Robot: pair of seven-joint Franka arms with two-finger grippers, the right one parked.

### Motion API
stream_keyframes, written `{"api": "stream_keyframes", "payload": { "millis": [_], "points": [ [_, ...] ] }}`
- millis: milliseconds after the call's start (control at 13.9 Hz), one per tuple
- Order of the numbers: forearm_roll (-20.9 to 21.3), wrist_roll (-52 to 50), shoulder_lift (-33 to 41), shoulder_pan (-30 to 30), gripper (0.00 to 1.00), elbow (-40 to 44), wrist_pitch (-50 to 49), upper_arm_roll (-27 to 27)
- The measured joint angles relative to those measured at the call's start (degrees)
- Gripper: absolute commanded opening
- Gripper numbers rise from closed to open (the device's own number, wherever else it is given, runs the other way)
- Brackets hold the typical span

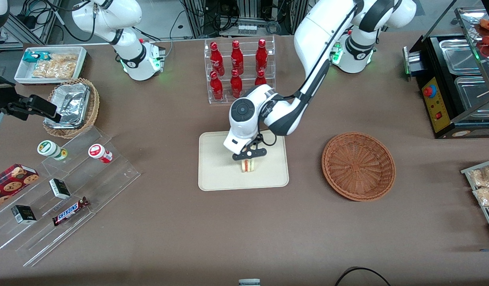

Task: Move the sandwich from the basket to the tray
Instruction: 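Lift the sandwich and carry it over the cream tray, then lower the sandwich onto the tray and open the left gripper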

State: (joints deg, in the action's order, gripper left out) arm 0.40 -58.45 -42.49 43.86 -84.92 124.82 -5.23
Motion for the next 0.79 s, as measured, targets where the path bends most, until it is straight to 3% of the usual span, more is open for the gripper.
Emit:
{"api": "stream_keyframes", "payload": {
  "millis": [72,144,216,793],
  "points": [
    [0.0,-0.44,-0.35,0.18,0.21,0.42,0.18,0.0],
    [0.0,-0.58,-0.67,0.19,0.84,1.0,0.3,0.04],
    [0.0,-0.64,-0.93,0.18,1.0,1.51,0.3,0.14],
    [0.02,-0.7,2.06,0.03,1.0,5.74,-2.77,0.66]
  ]
}}
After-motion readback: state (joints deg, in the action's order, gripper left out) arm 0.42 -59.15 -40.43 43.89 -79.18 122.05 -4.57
